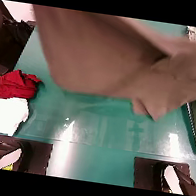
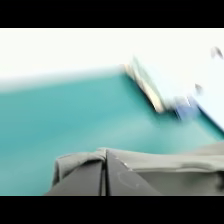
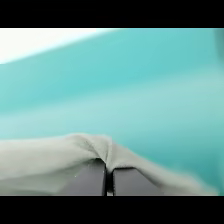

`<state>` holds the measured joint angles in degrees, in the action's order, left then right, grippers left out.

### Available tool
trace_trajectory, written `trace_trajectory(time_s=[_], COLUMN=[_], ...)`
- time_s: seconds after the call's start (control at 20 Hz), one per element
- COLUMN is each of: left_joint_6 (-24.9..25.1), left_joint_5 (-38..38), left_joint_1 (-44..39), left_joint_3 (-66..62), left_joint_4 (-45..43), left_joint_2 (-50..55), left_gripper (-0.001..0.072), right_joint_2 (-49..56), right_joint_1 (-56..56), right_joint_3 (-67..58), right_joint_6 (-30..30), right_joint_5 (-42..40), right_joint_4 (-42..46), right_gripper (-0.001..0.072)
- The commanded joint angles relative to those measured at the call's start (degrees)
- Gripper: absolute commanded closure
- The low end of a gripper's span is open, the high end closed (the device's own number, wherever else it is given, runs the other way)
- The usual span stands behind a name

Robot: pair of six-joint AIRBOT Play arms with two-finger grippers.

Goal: Fold the shirts.

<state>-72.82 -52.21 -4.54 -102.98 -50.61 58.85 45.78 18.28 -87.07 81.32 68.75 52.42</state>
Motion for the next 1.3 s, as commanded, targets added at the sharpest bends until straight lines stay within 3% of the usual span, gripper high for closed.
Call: trace_trajectory(time_s=[0.0, 0.2, 0.5, 0.7, 0.85, 1.0, 1.1, 1.25], left_joint_6=[-0.7, -0.9, -2.4, -2.3, -7.0, -12.5, -12.5, -12.2], left_joint_5=[-2.2, -2.2, -0.2, -3.7, -4.5, -12.1, -16.1, -14.0], left_joint_1=[0.0, 0.0, 0.0, 0.0, 0.0, 0.0, 0.0, 0.0], left_joint_3=[-18.2, -18.9, -19.7, -19.2, -9.8, 1.8, 9.4, 18.2], left_joint_4=[-9.2, -9.2, -3.4, 1.6, -9.6, -21.8, -22.3, -20.9], left_joint_2=[-1.9, -6.8, -10.3, -10.3, -10.2, -5.9, -0.4, 9.8], left_gripper=[0.0686, 0.0687, 0.0687, 0.0687, 0.0687, 0.0686, 0.0685, 0.0686], right_joint_2=[5.3, 5.7, -2.1, -2.8, 4.0, 15.5, 23.6, 33.2], right_joint_1=[-2.5, -2.8, -2.8, -2.8, -2.8, -2.8, -3.4, -6.2], right_joint_3=[-19.3, -29.6, -30.7, -30.7, -30.7, -30.7, -30.6, -24.4], right_joint_6=[0.0, 0.0, 0.5, 7.8, 11.2, 12.1, 12.8, 13.1], right_joint_5=[-1.4, -0.7, -2.1, 4.7, 16.0, 29.4, 35.4, 35.7], right_joint_4=[0.2, 0.6, 11.3, 16.2, 14.3, 6.1, 5.2, 6.2], right_gripper=[0.0690, 0.0690, 0.0690, 0.0691, 0.0691, 0.0691, 0.0691, 0.0691])
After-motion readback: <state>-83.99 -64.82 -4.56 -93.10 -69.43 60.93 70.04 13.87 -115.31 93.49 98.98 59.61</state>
